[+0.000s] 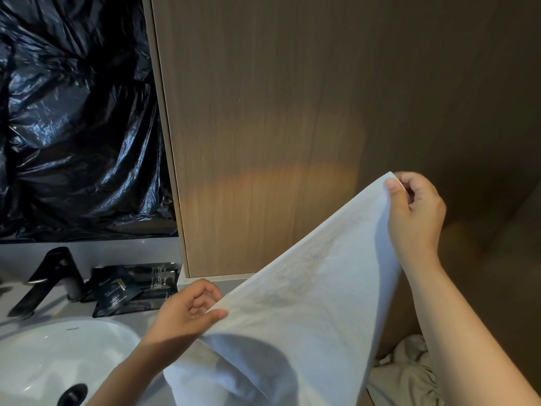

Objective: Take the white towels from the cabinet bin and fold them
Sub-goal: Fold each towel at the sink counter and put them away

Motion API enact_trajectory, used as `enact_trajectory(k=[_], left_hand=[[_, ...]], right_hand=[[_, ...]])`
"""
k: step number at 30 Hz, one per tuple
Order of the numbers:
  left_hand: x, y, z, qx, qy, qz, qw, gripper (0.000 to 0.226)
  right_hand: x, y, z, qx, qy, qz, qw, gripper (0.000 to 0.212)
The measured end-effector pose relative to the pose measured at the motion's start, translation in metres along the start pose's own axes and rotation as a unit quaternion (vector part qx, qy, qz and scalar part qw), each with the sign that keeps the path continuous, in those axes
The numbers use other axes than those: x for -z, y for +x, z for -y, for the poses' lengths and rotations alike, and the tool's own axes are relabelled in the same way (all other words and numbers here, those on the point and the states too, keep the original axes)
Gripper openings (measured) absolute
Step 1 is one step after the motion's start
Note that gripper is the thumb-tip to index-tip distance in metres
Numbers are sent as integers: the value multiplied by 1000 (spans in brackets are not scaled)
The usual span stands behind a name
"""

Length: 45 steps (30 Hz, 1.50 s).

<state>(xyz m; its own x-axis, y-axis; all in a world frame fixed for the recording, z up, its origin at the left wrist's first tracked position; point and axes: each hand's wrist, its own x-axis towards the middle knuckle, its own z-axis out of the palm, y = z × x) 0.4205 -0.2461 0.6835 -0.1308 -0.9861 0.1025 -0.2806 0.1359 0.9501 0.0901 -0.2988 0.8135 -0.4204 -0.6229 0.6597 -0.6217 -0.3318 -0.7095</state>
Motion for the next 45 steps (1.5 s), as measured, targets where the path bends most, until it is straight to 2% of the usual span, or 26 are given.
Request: enact_trajectory(k=[7,9,12,13,15,17,18,22,26,32,37,42,45], left_hand=[[-4,-3,10,-37,121,-51,991,17],[-2,-2,10,-36,108,-75,991,20],[9,3,1,6,-16,-104,994,22],[15,6,-4,15,-39,-89,995,18],[31,10,-13,20,-47,-7,999,9],[42,12,-17,30,-53,52,997,28],[46,13,-18,33,-59,50,996,35],[53,22,-24,25,-71,-78,994,15],[57,35,-39,-8,-62,-138,988,16],[53,55,-91,-81,-131,-247,957,22],[68,65,-140,-143,-168,-238,946,21],[81,63,-165,-187,-181,-247,933,19],[83,64,-167,-186,-143,-274,933,15]], right_hand=[[0,-1,-10,-1,-11,-9,1000,10],[1,2,-11,4,-9,-14,1000,9],[3,7,-10,3,-9,-22,1000,8],[4,9,-10,-2,-8,-24,1000,9],[6,11,-10,-17,-5,-34,999,13],[7,11,-12,-31,-4,-44,999,14],[8,10,-14,-35,-4,-44,998,12],[8,3,-18,-49,3,-37,998,12],[8,1,-15,-75,24,-34,996,17],[8,9,-2,-103,81,-72,989,11],[5,23,5,-144,137,-97,975,18],[8,33,26,-119,147,-104,977,12],[8,35,30,-118,146,-103,977,12]])
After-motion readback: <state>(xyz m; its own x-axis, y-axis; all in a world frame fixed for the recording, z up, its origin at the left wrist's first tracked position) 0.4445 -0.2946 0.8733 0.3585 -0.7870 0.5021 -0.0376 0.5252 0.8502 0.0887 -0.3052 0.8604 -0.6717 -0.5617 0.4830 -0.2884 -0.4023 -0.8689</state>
